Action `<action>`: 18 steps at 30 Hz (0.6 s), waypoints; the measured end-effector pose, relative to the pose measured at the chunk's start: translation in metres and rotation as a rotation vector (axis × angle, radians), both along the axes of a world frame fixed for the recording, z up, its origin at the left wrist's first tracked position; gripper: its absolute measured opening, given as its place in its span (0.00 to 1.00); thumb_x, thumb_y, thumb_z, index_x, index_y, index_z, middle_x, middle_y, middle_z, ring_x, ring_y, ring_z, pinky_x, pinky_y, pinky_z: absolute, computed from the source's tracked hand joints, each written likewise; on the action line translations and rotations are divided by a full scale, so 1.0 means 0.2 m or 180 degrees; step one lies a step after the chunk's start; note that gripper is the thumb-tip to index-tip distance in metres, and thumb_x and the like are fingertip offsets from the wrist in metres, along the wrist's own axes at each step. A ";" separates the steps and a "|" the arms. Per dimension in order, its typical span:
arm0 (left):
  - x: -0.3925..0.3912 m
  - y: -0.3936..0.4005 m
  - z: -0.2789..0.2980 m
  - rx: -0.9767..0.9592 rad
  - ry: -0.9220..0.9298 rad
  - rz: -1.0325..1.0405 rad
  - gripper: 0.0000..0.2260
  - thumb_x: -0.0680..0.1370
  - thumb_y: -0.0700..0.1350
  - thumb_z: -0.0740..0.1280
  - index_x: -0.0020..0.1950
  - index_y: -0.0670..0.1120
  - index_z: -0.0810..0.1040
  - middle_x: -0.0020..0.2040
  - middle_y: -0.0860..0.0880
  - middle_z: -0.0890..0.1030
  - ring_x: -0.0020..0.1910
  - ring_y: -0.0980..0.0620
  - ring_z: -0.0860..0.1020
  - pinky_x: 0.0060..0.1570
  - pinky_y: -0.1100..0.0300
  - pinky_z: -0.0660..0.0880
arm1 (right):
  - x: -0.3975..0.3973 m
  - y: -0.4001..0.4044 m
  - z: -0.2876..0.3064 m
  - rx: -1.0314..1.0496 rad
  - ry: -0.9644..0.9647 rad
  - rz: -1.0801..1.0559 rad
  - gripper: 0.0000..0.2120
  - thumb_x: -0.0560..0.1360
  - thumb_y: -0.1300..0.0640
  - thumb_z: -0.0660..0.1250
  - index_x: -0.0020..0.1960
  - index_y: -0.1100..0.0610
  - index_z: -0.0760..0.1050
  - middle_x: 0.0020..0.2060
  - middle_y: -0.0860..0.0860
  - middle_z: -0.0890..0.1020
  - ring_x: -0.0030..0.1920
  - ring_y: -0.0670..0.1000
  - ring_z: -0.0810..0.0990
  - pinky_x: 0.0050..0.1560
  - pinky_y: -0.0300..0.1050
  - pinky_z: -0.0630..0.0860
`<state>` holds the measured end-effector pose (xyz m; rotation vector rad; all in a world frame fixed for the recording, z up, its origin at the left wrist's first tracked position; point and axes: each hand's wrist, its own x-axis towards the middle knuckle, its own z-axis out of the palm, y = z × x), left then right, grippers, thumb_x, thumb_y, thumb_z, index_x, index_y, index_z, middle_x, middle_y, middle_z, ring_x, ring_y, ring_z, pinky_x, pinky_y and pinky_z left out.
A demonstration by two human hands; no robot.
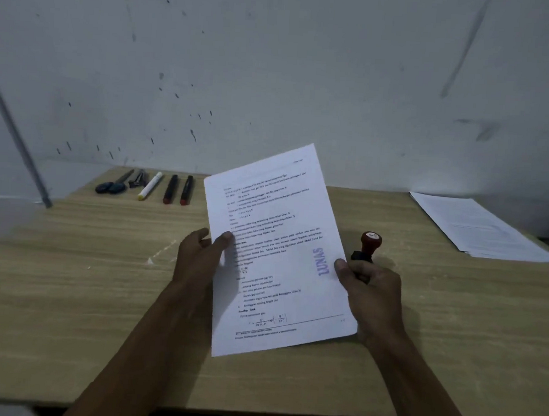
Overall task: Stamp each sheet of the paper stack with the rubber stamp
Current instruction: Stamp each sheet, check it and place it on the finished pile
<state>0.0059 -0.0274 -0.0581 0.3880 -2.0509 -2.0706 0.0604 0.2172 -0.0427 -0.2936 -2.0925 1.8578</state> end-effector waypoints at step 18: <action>0.01 0.07 0.21 0.0837 0.0469 0.0046 0.07 0.66 0.36 0.77 0.36 0.40 0.79 0.39 0.43 0.84 0.39 0.44 0.82 0.41 0.54 0.79 | 0.01 0.09 0.10 0.0429 0.0519 -0.0340 0.06 0.68 0.60 0.78 0.34 0.58 0.83 0.29 0.48 0.84 0.31 0.47 0.83 0.34 0.42 0.78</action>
